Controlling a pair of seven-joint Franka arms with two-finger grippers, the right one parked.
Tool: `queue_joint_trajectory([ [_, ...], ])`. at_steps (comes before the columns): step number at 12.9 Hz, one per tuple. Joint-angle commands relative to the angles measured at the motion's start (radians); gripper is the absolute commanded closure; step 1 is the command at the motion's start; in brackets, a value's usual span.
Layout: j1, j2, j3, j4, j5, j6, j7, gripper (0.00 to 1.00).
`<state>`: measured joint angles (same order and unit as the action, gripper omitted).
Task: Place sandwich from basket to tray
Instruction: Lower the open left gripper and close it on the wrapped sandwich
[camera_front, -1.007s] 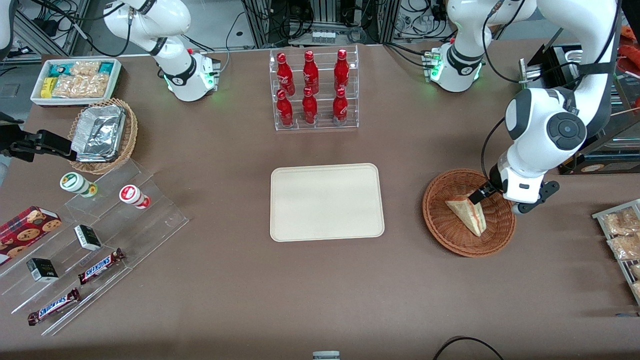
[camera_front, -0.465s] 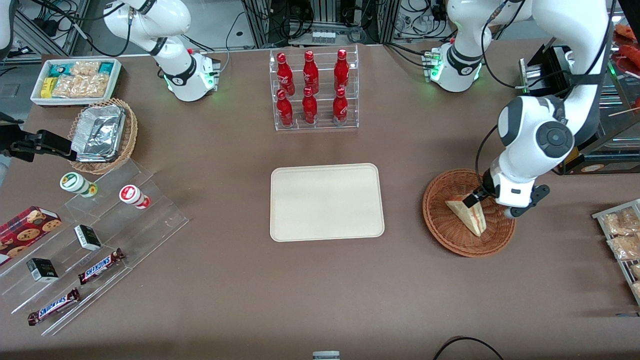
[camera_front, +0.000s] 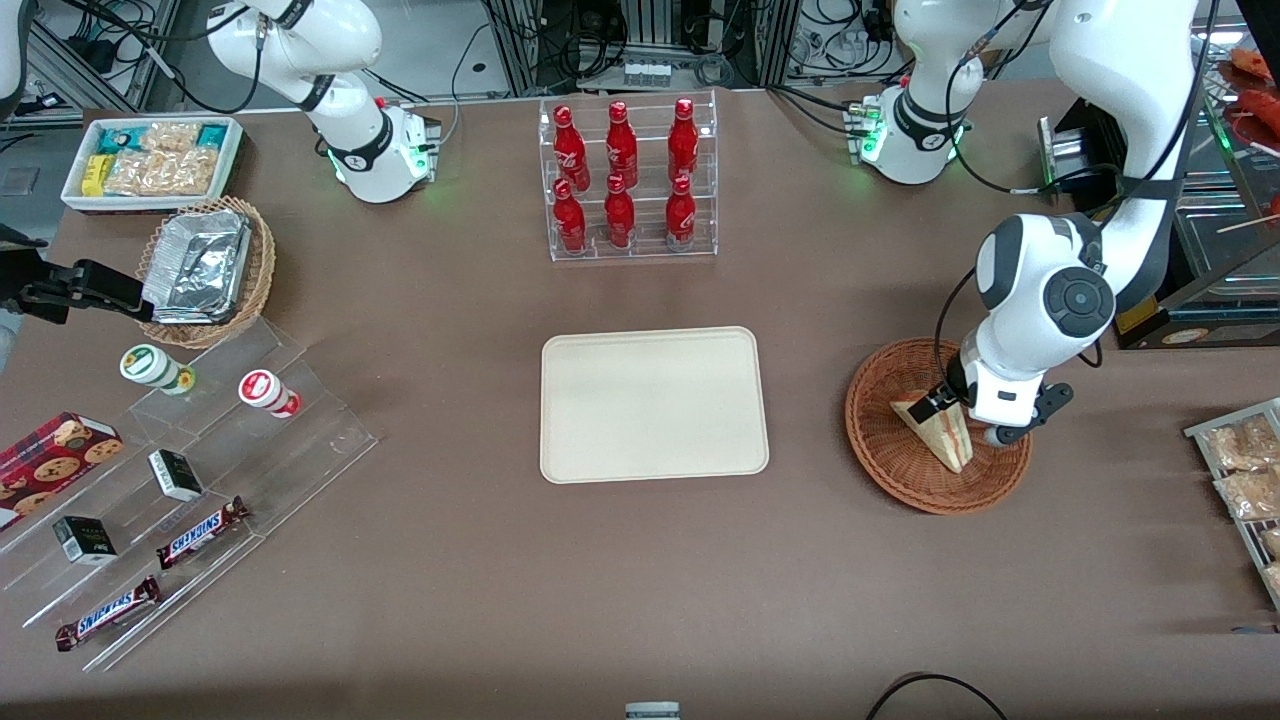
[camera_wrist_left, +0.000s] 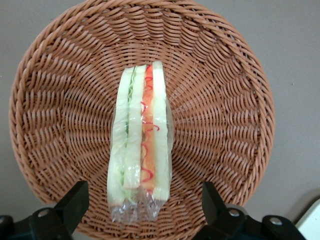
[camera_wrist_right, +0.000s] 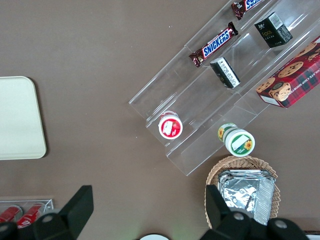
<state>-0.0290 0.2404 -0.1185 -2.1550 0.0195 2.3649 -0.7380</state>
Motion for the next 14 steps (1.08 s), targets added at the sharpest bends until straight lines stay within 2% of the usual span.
queue_joint_trajectory([
  [1,0.001,0.023,0.003,-0.003,0.011,0.037,-0.014,0.0],
  [6,0.004,0.051,0.008,-0.008,0.01,0.051,-0.015,0.0],
  [7,0.006,0.057,0.008,-0.011,0.008,0.065,-0.017,0.11],
  [8,0.006,0.06,0.01,-0.011,0.004,0.065,-0.023,0.45],
  [10,0.006,0.059,0.011,-0.009,0.002,0.059,-0.023,1.0],
  [13,0.012,0.051,0.011,0.007,0.002,0.047,-0.015,1.0],
  [14,0.012,0.045,0.011,0.041,0.002,-0.011,-0.015,1.0],
])
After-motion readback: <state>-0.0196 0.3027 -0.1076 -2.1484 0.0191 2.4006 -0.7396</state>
